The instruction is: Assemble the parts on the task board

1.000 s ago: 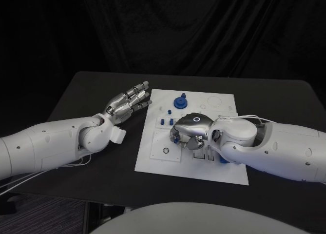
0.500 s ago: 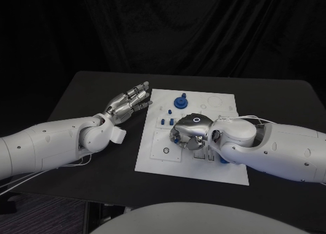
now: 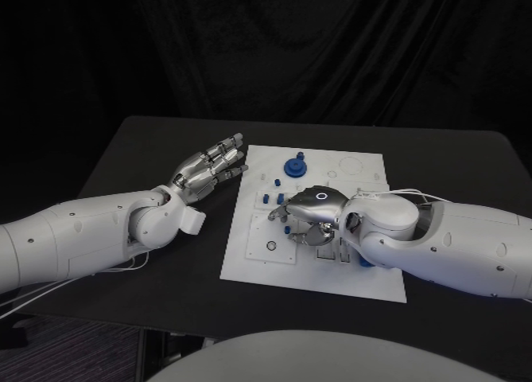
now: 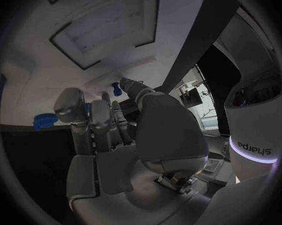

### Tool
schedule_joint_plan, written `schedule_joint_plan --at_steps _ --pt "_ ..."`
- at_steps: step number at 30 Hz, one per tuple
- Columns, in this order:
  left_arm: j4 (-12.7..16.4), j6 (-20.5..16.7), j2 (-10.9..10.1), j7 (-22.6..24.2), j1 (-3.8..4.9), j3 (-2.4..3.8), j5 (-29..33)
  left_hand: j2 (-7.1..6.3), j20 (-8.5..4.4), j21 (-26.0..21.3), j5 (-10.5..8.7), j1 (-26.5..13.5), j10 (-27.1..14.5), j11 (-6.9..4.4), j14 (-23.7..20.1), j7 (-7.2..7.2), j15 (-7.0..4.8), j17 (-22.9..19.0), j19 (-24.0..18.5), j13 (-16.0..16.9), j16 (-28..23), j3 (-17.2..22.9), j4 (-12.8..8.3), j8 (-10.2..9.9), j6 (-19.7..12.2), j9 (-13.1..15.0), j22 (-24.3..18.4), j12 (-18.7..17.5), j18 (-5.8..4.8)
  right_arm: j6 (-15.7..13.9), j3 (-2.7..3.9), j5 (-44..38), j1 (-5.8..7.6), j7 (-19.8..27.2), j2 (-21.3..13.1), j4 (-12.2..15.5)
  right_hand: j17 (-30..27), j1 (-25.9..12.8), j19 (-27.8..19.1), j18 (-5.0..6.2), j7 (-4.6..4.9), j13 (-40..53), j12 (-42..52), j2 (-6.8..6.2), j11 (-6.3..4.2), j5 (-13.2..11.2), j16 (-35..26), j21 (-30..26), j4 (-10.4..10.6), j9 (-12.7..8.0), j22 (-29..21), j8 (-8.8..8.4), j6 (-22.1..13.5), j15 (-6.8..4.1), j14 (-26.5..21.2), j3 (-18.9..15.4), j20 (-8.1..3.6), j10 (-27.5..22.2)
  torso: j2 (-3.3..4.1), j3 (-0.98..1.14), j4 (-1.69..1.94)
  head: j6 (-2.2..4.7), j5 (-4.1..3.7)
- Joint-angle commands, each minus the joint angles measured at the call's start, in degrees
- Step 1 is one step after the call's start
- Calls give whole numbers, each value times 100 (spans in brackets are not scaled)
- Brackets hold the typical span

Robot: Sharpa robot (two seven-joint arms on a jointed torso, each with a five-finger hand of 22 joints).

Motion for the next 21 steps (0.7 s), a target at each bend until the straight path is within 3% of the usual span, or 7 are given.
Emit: schedule_joint_plan --at_steps 1,7,13,14,15,17,21 --pt "8 68 6 61 -10 5 -6 3 22 27 34 40 -29 -14 0 41 36 3 28 -1 20 3 -23 -5 17 6 -18 -8 66 -308 -1 -40 -19 -48 -56 43 -34 90 -63 111 -29 22 45 8 9 -44 -24 -47 20 -76 625 -3 -86 6 -58 -99 7 -151 -3 2 -4 -1 18" --pt "33 10 -20 135 -19 5 -6 3 18 11 36 45 -20 -15 0 40 35 3 2 2 20 3 -26 -2 39 9 -79 -1 62 -766 6 148 120 59 -263 233 -135 223 -122 129 -136 -8 104 -8 62 -65 -26 -160 181 -327 605 -19 -436 21 -142 -399 27 -727 -6 6 -11 -1 17" --pt "93 -252 -47 404 -40 5 -6 -7 -135 -87 16 25 193 68 36 40 -44 12 -171 47 37 -51 54 9 142 17 -396 158 -17 -763 9 586 563 -15 -479 398 -107 341 -78 115 -49 -182 93 -45 143 -181 50 -123 512 -315 619 106 -21 104 -108 -657 90 -1079 -19 16 -14 -1 17" --pt "103 -307 -50 451 -46 4 -6 -15 -191 -90 2 14 212 83 28 43 -92 10 -180 50 33 -67 66 12 165 19 -411 181 -27 -742 9 629 639 -29 -513 416 -107 341 -78 115 -49 -182 93 -45 143 -181 50 -123 512 -315 619 106 -21 104 -108 -657 90 -1079 -25 18 -17 -1 16" --pt "115 -375 -52 509 -52 4 -6 -19 -224 -90 -11 4 219 81 21 48 -115 8 -183 51 30 -78 72 11 167 19 -415 193 -35 -719 8 665 711 -43 -551 432 -86 387 -35 104 -28 -298 -10 -96 189 -246 81 -73 689 -368 630 107 -36 143 -69 -765 125 -1234 -28 18 -16 -1 9" --pt "131 -468 -55 585 -61 4 -6 -20 -404 -91 -88 -81 245 58 -32 23 -290 -7 -194 55 7 -137 90 9 180 17 -440 241 -46 -677 7 718 837 -68 -637 461 -92 439 4 106 -117 -427 -73 -142 194 -377 95 -34 981 -464 637 84 -114 126 -41 -921 129 -1261 -35 17 -19 -1 15" --pt "180 -744 -81 777 -83 4 -41 4 -777 -128 -301 -275 181 -105 -94 -36 -633 -29 -262 46 -21 -258 99 -2 160 10 -641 250 -71 -638 2 783 1017 -83 -875 471 -97 578 72 90 -173 -683 -105 -161 154 -502 113 31 1588 -576 654 92 70 63 10 -1322 70 -1089 -36 10 -19 -1 34"
